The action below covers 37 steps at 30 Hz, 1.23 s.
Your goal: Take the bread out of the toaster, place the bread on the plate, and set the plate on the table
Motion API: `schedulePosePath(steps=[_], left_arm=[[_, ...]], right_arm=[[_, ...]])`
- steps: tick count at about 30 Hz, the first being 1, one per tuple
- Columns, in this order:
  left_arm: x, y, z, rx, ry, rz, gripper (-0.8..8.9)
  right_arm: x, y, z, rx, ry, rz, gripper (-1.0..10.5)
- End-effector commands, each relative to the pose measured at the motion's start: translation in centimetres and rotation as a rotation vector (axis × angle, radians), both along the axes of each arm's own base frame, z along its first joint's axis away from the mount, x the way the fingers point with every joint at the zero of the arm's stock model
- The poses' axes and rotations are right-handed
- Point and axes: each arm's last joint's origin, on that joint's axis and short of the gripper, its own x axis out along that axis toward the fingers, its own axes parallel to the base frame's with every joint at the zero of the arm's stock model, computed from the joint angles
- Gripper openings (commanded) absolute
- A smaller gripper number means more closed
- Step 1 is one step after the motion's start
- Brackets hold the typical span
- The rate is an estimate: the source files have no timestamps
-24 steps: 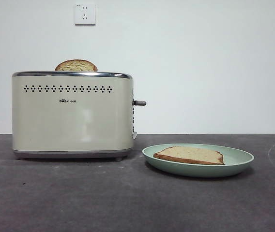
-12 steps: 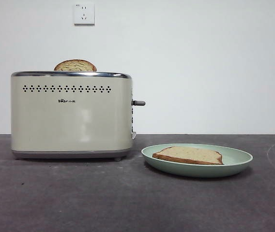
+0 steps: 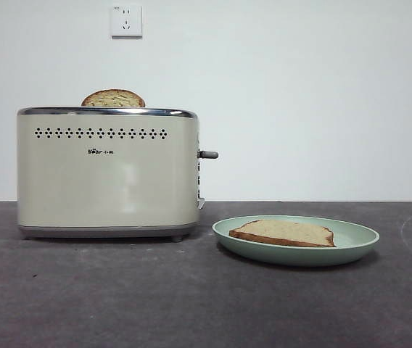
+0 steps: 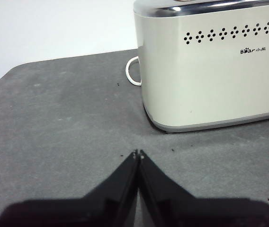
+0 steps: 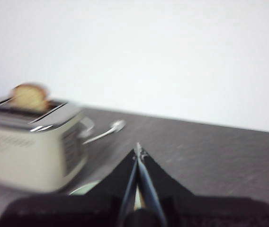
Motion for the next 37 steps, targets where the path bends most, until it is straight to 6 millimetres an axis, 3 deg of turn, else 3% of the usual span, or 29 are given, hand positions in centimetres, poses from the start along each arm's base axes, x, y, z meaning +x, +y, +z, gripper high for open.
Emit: schedulePosePath(steps=[1, 8, 18, 37], left_arm=[[0.1, 0.0, -0.3, -0.004, 0.005, 0.005, -0.04], [0.1, 0.0, -0.3, -0.004, 0.005, 0.005, -0.04], [0.1, 0.0, -0.3, -0.004, 0.005, 0.005, -0.04], [0.1, 0.0, -0.3, -0.004, 0.005, 0.005, -0.04]], right_arm=[[1.0, -0.1, -3.5, 0.071, 0.007, -0.076, 0.0], [1.6, -0.1, -9.8, 0.073, 0.076, -0.103, 0.0], [2.0, -0.1, -14.9, 0.108, 0.171, -0.108, 0.0], [2.0, -0.1, -15.3, 0.094, 0.206, -0.114, 0.0]])
